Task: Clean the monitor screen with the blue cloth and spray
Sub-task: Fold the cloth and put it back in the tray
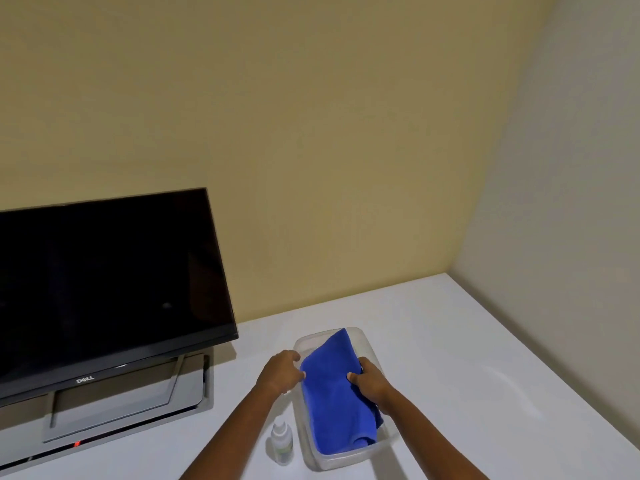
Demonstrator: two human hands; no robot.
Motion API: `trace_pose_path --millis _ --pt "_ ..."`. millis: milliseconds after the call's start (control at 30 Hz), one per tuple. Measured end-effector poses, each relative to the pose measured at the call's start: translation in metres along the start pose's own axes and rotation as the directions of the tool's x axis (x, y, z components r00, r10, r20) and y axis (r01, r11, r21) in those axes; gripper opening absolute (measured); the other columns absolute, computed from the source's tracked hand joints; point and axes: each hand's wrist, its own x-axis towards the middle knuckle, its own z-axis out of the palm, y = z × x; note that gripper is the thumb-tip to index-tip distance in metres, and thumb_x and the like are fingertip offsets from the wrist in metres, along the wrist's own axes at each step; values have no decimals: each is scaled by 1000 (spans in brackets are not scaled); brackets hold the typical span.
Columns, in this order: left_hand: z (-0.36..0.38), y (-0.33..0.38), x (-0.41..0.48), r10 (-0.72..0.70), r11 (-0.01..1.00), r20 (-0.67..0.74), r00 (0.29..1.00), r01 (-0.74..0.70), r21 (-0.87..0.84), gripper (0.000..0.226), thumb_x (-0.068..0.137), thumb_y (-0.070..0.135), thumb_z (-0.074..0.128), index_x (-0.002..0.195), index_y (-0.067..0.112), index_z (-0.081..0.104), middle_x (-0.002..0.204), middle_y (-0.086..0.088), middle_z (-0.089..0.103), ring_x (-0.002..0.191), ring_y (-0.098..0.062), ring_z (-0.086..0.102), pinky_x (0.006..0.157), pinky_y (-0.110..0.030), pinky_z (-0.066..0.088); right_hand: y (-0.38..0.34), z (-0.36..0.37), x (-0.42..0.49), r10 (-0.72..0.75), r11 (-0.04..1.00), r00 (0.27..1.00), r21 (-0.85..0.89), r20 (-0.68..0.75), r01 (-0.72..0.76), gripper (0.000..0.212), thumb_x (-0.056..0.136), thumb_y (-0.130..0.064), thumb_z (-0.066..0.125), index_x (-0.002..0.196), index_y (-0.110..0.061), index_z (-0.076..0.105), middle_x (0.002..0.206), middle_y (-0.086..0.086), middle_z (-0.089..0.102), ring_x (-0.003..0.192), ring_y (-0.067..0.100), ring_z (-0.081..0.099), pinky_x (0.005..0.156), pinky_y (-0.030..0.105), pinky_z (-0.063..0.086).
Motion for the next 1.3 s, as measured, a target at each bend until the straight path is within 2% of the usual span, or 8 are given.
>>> trace_pose_path --millis 167,267,467,767,900,1067,1167,1300 --pt "7 -3 5 -16 1000 1 1000 16 12 37 87 10 55 124 5 51 124 -16 57 99 -25 61 85 -29 49 10 10 4 -77 973 976 -229 -203 29 34 101 -23 23 123 -6 42 100 3 55 90 19 52 100 36 42" --pt "8 -3 7 -10 999 -22 1000 10 31 36 87 7 56 122 5 53 124 -16 58 109 -29 59 93 -32 49 3 23 0 -152 906 956 -422 -249 34 52 101 -38 23 146 -13 17 142 12 39 129 30 38 110 39 31" --pt "8 -5 8 13 996 -39 999 -10 86 39 84 4 58 122 7 53 126 -13 57 113 -27 57 92 -31 47 6 25 5 -211 516 948 -797 237 314 111 75 -55 66 147 -24 -13 155 9 -21 142 35 -19 115 55 0" --pt "7 -8 7 59 988 -25 998 -55 148 43 85 5 58 127 11 50 132 -11 53 120 -24 51 98 -29 43 23 11 23 -51 489 937 -810 345 325 128 67 -49 76 145 -22 -21 152 13 -30 140 38 -21 116 53 1" --pt "-4 -19 -1 130 991 12 991 -130 25 44 90 6 50 132 17 47 133 -12 52 121 -22 51 96 -26 41 10 7 19 -66 610 940 -732 335 304 111 76 -41 72 148 -24 -11 155 10 -20 144 33 -12 116 50 9" --pt "-12 -42 -12 160 987 -75 984 -162 -21 46 92 2 43 134 22 45 129 -10 55 113 -23 55 83 -20 40 -8 14 -10 -455 806 881 -364 126 468 52 92 -37 53 139 -22 36 144 -3 39 131 13 38 101 16 31" --pt "-10 -50 -21 149 989 -69 986 -148 6 42 92 4 44 132 17 46 126 -11 56 106 -23 55 80 -21 42 -17 31 -37 -566 777 813 -241 134 581 49 87 -49 54 130 -28 47 126 -14 48 117 0 42 93 3 29" --pt "-5 -59 -33 138 990 -37 990 -136 30 37 91 2 46 126 13 51 121 -12 58 109 -24 56 83 -23 43 -20 62 -49 -610 645 762 -422 217 637 56 82 -56 56 131 -29 49 121 -4 50 113 8 40 98 23 30"
